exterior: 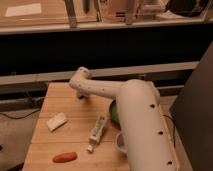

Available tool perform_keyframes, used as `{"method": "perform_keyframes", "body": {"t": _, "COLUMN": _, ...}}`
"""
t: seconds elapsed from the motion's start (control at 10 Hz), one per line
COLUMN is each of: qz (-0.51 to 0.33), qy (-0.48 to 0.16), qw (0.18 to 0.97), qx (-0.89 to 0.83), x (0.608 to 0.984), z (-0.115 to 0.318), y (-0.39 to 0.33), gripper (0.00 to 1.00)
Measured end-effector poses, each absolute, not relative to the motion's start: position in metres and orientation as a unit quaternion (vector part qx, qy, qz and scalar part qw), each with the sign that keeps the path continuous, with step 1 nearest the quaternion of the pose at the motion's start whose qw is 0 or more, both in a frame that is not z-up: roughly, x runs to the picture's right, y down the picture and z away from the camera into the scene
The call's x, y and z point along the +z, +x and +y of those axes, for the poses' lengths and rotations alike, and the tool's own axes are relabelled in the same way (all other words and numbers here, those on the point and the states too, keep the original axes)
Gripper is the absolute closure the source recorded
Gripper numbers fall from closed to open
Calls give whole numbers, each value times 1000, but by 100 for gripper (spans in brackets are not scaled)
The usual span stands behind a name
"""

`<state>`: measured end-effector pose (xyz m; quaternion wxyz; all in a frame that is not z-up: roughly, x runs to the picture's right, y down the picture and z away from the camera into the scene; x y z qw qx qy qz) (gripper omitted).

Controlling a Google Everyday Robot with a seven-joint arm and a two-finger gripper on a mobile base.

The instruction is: Push the eraser across the table

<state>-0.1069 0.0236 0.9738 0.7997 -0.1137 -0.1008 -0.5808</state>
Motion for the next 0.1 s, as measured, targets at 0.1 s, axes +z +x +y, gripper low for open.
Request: {"method": "perform_keyframes", "body": {"t": 0.1, "qz": -101, "qy": -109, "qw": 800, "qx": -581, "x": 974, "z": 22, "y": -106, "gripper": 100}}
